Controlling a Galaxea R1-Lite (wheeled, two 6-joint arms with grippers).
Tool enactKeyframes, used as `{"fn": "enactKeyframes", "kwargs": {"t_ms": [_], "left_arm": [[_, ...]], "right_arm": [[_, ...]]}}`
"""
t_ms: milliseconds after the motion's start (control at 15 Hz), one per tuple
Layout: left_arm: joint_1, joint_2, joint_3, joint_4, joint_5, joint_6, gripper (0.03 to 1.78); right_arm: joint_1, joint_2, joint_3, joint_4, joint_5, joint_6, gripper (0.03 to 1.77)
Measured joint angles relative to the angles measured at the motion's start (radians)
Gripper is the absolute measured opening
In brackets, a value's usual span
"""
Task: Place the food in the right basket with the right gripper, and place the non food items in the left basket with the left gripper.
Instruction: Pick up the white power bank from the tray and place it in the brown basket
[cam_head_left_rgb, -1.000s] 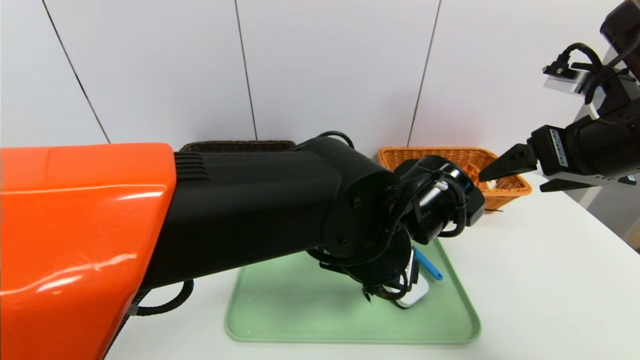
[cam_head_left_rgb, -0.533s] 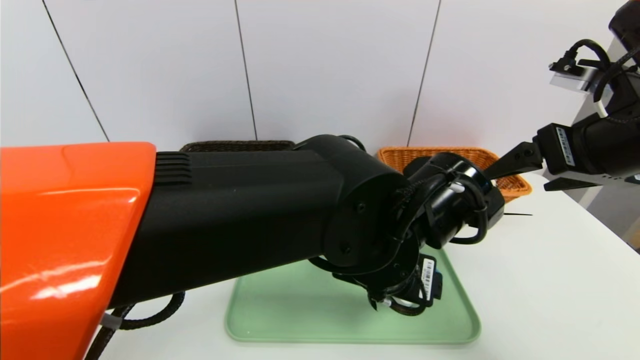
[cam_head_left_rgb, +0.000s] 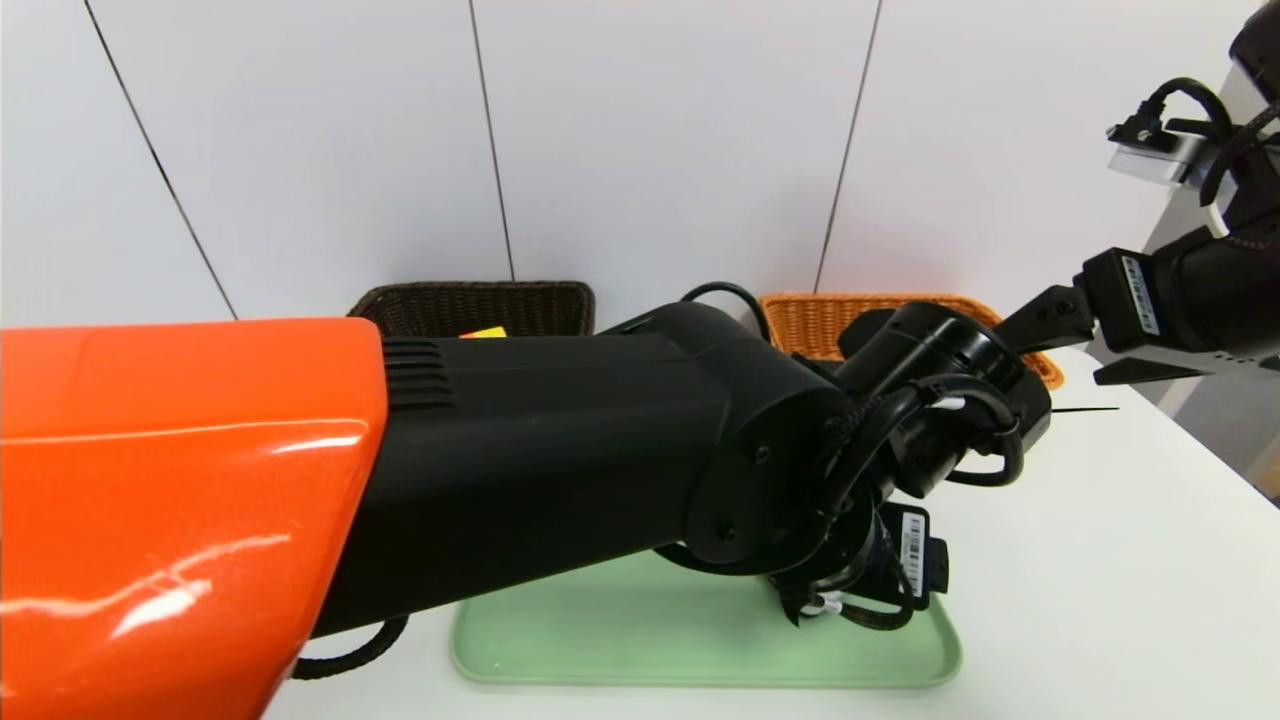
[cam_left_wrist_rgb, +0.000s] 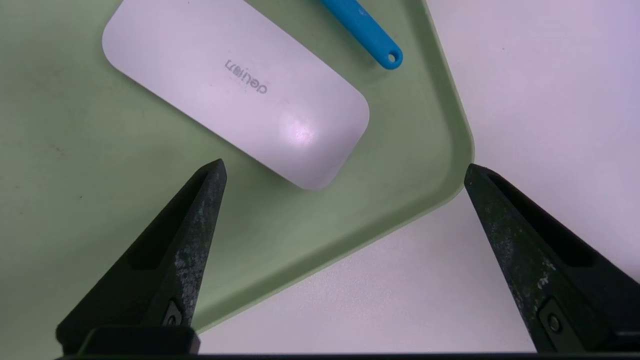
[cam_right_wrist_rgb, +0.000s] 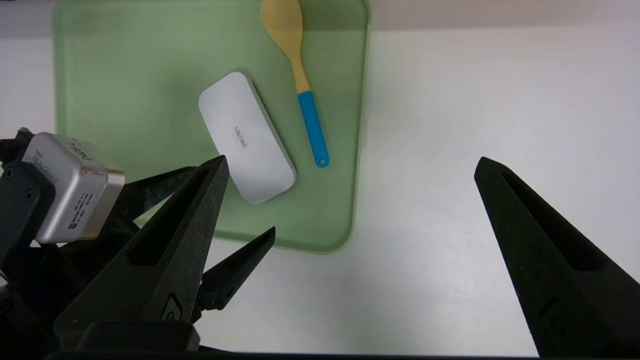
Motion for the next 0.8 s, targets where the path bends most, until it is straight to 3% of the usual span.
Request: {"fn": "enactKeyframes", "kwargs": {"t_ms": [133, 667, 800], "left_arm": [[0.0, 0.01, 0.0, -0.02, 0.04, -0.004, 1.69], [-0.049, 0.072, 0.0, -0.04, 0.346, -0.082, 1.69], [-0.059, 0.076, 0.0, -0.075, 0.359, -0.079, 1.69]], "right_arm": [[0.0, -0.001, 0.0, 0.0, 0.0, 0.0, 1.7], [0.001, 0.0, -0.002, 0.0, 0.0, -0.008, 1.7], [0.008, 0.0, -0.002, 0.0, 0.0, -0.005, 1.7]]}}
